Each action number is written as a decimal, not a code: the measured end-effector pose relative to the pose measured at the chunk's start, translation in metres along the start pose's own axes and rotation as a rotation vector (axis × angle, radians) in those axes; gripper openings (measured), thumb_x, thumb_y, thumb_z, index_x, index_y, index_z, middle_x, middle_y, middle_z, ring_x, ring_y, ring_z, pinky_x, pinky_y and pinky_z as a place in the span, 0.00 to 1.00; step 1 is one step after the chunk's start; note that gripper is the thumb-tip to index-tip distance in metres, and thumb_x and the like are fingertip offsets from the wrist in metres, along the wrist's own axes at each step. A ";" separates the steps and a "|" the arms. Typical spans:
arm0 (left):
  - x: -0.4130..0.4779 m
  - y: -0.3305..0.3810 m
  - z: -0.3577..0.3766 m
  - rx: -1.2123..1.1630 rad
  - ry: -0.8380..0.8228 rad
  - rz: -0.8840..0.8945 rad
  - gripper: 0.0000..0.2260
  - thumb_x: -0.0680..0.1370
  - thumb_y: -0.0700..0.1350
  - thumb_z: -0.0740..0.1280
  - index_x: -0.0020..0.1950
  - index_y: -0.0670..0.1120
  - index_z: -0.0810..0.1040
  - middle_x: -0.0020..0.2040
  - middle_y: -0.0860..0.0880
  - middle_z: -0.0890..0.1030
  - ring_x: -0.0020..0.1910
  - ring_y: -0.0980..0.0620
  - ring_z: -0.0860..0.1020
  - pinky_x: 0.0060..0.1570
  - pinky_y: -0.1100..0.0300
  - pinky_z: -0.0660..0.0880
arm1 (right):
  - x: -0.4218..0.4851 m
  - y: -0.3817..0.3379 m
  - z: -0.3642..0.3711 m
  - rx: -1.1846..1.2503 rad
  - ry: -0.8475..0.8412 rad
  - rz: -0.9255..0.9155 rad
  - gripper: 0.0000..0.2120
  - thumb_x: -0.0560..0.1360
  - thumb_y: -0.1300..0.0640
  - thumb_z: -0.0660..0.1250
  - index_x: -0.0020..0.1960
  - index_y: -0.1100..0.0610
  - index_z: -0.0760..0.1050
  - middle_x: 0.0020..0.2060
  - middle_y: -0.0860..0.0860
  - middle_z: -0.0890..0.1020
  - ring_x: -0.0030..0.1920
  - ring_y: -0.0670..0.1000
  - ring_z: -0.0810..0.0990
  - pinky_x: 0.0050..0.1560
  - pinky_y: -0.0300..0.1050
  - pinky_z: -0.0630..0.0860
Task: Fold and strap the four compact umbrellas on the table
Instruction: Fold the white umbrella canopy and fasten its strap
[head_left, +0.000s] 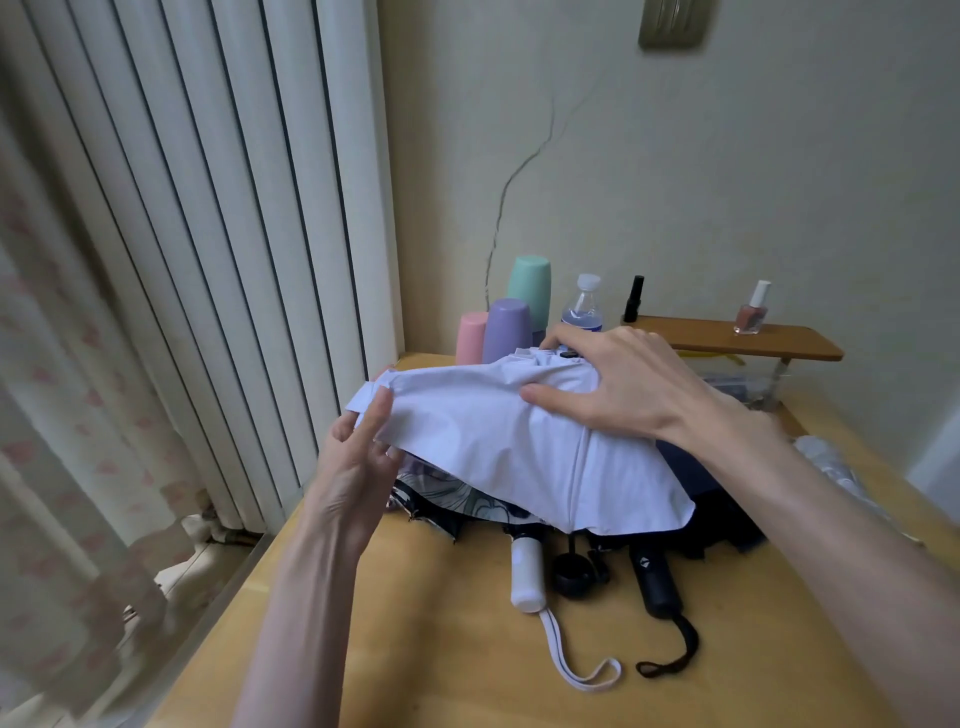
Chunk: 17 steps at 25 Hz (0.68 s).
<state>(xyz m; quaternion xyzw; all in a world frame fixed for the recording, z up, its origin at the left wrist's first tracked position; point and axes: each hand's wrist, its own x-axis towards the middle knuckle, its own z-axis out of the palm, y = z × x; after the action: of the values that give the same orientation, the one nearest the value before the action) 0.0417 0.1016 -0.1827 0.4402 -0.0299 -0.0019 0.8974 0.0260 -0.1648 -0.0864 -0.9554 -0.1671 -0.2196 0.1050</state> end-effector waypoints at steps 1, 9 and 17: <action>-0.001 0.002 0.001 0.010 0.015 0.017 0.23 0.80 0.49 0.72 0.73 0.41 0.78 0.63 0.45 0.85 0.58 0.48 0.83 0.58 0.52 0.81 | -0.001 -0.001 -0.001 -0.006 -0.006 -0.006 0.21 0.74 0.31 0.67 0.57 0.45 0.75 0.31 0.45 0.74 0.36 0.52 0.72 0.42 0.50 0.65; 0.005 0.012 -0.002 -0.060 0.188 0.069 0.15 0.83 0.42 0.70 0.69 0.45 0.75 0.58 0.51 0.88 0.54 0.54 0.87 0.51 0.61 0.83 | -0.009 -0.006 -0.009 -0.001 -0.032 -0.030 0.23 0.74 0.31 0.70 0.59 0.46 0.74 0.26 0.48 0.69 0.31 0.42 0.71 0.37 0.48 0.64; -0.018 0.020 -0.018 0.570 0.458 0.352 0.23 0.82 0.49 0.73 0.76 0.51 0.73 0.70 0.56 0.73 0.63 0.54 0.77 0.63 0.55 0.75 | -0.013 -0.008 -0.016 0.025 -0.080 -0.047 0.27 0.74 0.31 0.71 0.66 0.41 0.70 0.30 0.49 0.74 0.35 0.51 0.76 0.42 0.51 0.70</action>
<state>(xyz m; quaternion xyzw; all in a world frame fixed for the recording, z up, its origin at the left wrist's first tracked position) 0.0245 0.1286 -0.1786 0.6487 0.0964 0.2583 0.7093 0.0055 -0.1660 -0.0771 -0.9578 -0.1962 -0.1816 0.1052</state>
